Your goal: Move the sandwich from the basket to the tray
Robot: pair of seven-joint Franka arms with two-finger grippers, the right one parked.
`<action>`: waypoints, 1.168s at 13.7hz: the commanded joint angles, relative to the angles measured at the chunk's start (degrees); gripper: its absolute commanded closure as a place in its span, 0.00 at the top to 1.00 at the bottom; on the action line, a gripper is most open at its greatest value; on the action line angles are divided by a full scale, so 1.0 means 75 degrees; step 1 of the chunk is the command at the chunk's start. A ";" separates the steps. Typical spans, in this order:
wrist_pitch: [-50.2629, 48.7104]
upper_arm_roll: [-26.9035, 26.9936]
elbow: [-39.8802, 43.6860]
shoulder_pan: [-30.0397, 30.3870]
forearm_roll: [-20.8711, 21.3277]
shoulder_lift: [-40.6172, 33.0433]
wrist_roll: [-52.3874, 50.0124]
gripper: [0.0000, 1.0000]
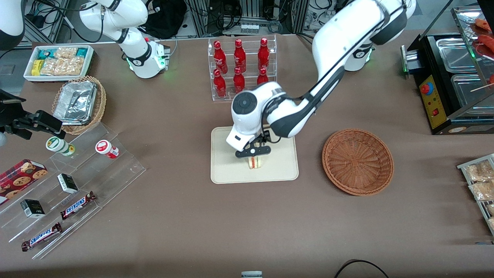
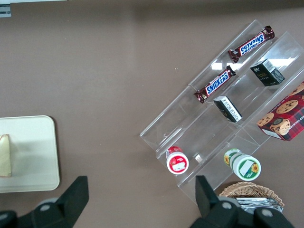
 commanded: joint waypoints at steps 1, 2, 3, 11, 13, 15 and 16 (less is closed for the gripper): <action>-0.1066 0.0065 -0.0372 0.0343 -0.0071 -0.1289 -0.0427 0.99; -0.1394 0.0077 -0.0384 0.0484 -0.0316 -0.1594 -0.0404 0.99; -0.1757 0.0077 -0.0372 0.0671 -0.0388 -0.1852 -0.0392 0.99; -0.4358 0.0065 -0.0361 0.2837 -0.1629 -0.4173 0.1794 1.00; -0.4958 0.0077 -0.0349 0.3504 -0.1759 -0.4654 0.2756 1.00; -0.5193 0.0088 -0.0384 0.4348 -0.2424 -0.5029 0.3868 1.00; -0.5357 0.0077 -0.0384 0.4689 -0.2567 -0.5124 0.4477 1.00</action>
